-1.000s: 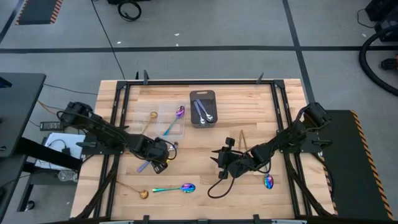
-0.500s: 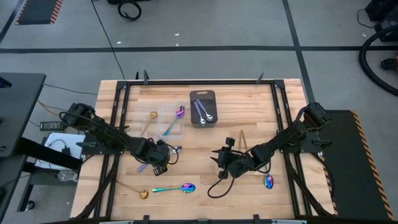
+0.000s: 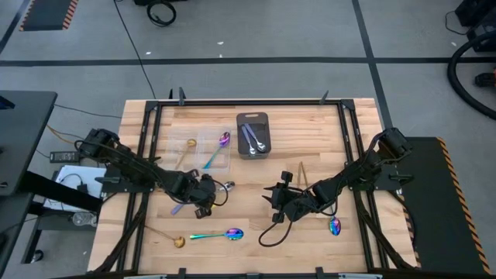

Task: Sort silverware by color (type)
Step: Put the purple spoon into the black transparent bin

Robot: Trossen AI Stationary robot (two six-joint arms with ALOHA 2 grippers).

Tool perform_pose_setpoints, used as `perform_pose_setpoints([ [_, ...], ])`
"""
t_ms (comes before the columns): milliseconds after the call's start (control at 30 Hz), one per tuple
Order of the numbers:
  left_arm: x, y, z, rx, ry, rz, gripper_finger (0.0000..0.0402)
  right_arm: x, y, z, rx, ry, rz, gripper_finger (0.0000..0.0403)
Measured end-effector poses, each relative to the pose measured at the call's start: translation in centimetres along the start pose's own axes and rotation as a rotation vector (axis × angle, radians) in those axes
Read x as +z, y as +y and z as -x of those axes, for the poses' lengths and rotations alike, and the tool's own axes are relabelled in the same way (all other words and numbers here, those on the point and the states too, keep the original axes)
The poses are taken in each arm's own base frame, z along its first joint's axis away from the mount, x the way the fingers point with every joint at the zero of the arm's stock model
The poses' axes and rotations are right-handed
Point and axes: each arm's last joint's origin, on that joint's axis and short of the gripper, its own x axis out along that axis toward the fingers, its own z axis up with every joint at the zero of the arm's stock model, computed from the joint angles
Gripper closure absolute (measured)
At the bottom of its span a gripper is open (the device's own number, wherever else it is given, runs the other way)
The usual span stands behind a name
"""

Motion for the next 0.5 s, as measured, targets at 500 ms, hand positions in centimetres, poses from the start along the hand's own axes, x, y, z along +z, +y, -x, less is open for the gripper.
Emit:
perform_pose_setpoints([
  [500, 2.6, -0.3, 0.6, -0.025, -0.131, 0.047, 0.0373, 0.0, 0.0, 0.0, 0.0, 0.002, 0.002, 0.0271],
])
